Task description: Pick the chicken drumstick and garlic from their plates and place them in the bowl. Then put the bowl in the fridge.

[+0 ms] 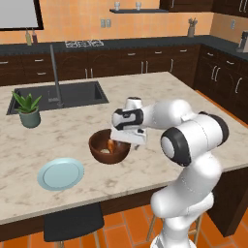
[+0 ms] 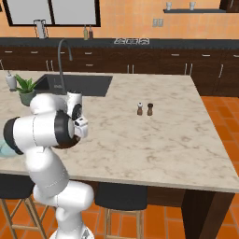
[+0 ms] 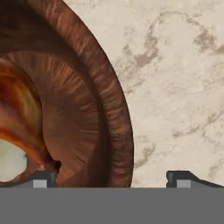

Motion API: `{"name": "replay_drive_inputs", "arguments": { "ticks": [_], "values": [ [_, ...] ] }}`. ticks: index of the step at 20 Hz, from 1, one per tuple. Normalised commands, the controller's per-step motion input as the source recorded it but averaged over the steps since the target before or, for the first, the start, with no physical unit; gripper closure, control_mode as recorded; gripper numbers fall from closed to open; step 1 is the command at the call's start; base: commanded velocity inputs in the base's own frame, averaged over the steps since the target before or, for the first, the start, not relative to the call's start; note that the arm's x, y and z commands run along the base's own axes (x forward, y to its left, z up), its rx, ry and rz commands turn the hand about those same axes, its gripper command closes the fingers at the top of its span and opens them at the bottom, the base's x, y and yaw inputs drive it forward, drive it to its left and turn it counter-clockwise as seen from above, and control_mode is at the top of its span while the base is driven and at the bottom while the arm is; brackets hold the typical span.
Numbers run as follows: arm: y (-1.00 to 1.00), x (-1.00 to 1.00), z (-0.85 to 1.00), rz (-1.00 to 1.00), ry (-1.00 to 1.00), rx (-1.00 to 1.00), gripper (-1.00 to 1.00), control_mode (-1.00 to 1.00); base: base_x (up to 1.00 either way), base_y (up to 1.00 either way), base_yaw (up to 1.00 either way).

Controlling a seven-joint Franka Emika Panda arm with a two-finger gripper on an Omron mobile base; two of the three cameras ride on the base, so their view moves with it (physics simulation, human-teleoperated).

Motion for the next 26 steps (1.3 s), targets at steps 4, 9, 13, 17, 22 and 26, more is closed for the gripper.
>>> {"name": "replay_drive_inputs", "arguments": {
  "ticks": [4,9,13,17,22,26],
  "values": [
    [0.21,0.3,-0.51,-0.01,-0.16,-0.05,1.0,-1.0,0.0,0.0,0.0],
    [0.03,0.02,-0.13,-0.01,-0.05,-0.01,1.0,-1.0,0.0,0.0,0.0],
    [0.0,-0.44,0.44,-0.01,-0.11,0.0,1.0,-1.0,0.0,0.0,0.0],
    [-0.08,-0.87,1.0,-0.06,-0.2,0.01,1.0,-1.0,0.0,0.0,0.0],
    [-0.42,-1.0,1.0,-0.14,-0.21,0.09,1.0,-1.0,0.0,0.0,0.0],
    [-0.64,-1.0,1.0,-0.05,-0.16,0.19,1.0,-1.0,0.0,0.0,0.0]
  ]
}}
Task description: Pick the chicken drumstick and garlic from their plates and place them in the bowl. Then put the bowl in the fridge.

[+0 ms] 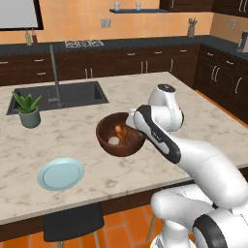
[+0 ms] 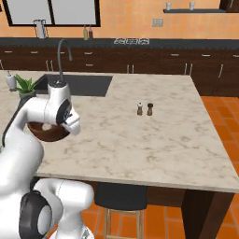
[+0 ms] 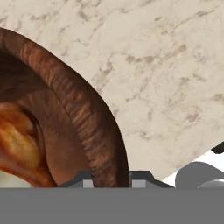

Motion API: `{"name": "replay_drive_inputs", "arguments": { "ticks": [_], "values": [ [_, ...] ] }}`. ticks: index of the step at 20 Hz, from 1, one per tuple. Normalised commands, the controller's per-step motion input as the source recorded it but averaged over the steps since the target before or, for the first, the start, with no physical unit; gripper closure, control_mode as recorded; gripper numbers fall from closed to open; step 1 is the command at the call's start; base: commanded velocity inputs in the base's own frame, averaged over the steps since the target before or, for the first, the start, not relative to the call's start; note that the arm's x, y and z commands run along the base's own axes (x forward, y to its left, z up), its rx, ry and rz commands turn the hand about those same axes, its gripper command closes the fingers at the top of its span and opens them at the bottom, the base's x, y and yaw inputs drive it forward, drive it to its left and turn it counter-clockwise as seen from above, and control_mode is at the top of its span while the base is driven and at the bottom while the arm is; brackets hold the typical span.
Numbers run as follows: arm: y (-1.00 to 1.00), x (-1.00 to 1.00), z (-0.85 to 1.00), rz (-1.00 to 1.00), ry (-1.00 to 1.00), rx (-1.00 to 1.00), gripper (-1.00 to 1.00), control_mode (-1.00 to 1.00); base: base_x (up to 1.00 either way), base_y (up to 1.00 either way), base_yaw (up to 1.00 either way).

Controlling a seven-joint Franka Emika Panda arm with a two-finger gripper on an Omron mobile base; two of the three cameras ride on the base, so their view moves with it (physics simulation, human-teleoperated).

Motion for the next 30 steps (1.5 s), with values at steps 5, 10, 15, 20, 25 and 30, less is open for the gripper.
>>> {"name": "replay_drive_inputs", "arguments": {
  "ticks": [5,10,15,20,25,30],
  "values": [
    [-0.36,-1.0,0.83,-0.03,-0.03,0.13,1.0,-1.0,0.0,0.0,0.0],
    [-0.07,-0.2,0.1,-0.06,0.0,0.02,1.0,1.0,-0.75,-0.05,-0.52],
    [0.0,0.0,0.0,0.0,0.0,0.0,1.0,1.0,-0.62,0.0,-0.77],
    [0.0,0.0,0.0,0.0,0.0,0.0,1.0,1.0,0.19,-0.55,-0.83],
    [0.0,0.0,0.0,0.0,0.0,0.0,1.0,1.0,1.0,-0.9,-0.09],
    [0.0,0.0,0.0,0.0,0.0,0.0,1.0,1.0,0.88,-0.98,0.13]
  ]
}}
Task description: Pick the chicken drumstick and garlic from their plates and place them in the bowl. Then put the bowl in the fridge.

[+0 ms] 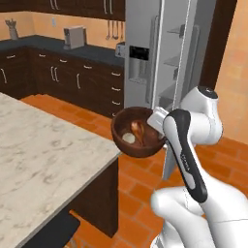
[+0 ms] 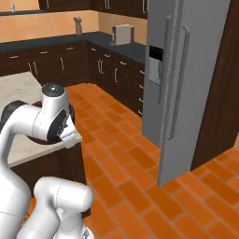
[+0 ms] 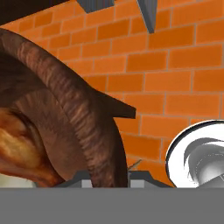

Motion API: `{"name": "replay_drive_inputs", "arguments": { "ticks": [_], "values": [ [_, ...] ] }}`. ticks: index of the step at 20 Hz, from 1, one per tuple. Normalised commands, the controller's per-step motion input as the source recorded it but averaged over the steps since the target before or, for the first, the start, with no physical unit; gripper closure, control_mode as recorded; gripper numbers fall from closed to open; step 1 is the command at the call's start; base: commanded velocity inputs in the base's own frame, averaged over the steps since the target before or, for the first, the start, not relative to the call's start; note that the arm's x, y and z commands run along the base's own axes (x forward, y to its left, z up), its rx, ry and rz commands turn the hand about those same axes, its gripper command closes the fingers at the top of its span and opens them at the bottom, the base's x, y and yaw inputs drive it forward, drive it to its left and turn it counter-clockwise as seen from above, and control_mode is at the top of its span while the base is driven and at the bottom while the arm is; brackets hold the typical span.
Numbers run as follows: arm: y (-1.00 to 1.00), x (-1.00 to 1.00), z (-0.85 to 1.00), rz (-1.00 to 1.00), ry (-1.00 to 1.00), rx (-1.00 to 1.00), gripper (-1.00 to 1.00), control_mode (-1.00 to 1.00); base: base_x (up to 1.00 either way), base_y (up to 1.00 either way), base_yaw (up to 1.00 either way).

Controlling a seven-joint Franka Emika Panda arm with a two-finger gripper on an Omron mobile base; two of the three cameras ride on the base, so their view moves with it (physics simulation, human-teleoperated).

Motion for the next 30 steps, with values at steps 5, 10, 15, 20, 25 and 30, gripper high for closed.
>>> {"name": "replay_drive_inputs", "arguments": {
  "ticks": [5,10,15,20,25,30],
  "values": [
    [0.0,0.0,0.0,0.0,0.0,0.0,1.0,1.0,0.98,-1.0,0.12],
    [0.0,0.0,0.0,0.0,0.0,0.0,1.0,1.0,1.0,-0.56,0.34],
    [0.0,0.0,0.0,0.0,0.0,0.0,1.0,1.0,1.0,-0.11,0.6],
    [0.0,0.0,0.0,0.0,0.0,0.0,1.0,1.0,1.0,-0.38,0.3],
    [0.0,0.0,0.0,0.0,0.0,0.0,1.0,1.0,1.0,-0.08,0.13],
    [0.0,0.0,0.0,0.0,0.0,0.0,1.0,1.0,1.0,-0.09,0.14]
  ]
}}
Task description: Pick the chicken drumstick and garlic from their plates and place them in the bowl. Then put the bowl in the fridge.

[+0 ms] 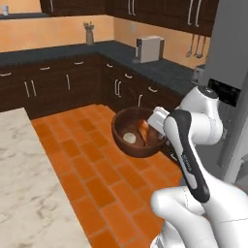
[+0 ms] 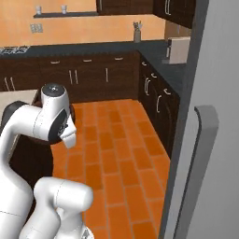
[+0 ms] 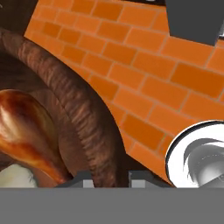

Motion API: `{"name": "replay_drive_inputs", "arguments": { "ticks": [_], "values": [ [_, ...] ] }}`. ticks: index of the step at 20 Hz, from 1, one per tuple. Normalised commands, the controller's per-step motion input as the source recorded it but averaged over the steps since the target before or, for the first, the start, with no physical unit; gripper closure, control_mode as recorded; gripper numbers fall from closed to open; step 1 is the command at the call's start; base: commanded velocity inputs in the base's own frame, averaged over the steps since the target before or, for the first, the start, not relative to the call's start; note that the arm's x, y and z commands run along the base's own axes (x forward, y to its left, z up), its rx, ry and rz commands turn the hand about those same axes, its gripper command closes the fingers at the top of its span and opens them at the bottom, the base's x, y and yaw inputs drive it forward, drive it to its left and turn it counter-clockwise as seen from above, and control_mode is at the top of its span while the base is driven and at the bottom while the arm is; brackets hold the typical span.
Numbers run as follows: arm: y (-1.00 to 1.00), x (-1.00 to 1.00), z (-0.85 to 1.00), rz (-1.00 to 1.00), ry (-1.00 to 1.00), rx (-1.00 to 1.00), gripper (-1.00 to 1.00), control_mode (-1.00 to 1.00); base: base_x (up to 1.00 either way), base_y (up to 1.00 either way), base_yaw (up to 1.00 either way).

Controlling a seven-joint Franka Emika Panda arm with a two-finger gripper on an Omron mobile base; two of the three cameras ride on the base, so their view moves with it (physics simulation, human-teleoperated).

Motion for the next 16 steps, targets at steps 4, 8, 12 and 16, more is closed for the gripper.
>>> {"name": "replay_drive_inputs", "arguments": {
  "ticks": [4,8,12,16],
  "values": [
    [0.0,0.0,0.0,0.0,0.0,0.0,1.0,1.0,1.0,-0.23,-0.02],
    [0.0,0.0,0.0,0.0,0.0,0.0,1.0,1.0,1.0,-0.02,-0.48],
    [0.0,0.0,0.0,0.0,0.0,0.0,1.0,1.0,0.93,0.0,-0.65],
    [0.0,0.0,0.0,0.0,0.0,0.0,1.0,1.0,0.15,-0.12,-0.84]
  ]
}}
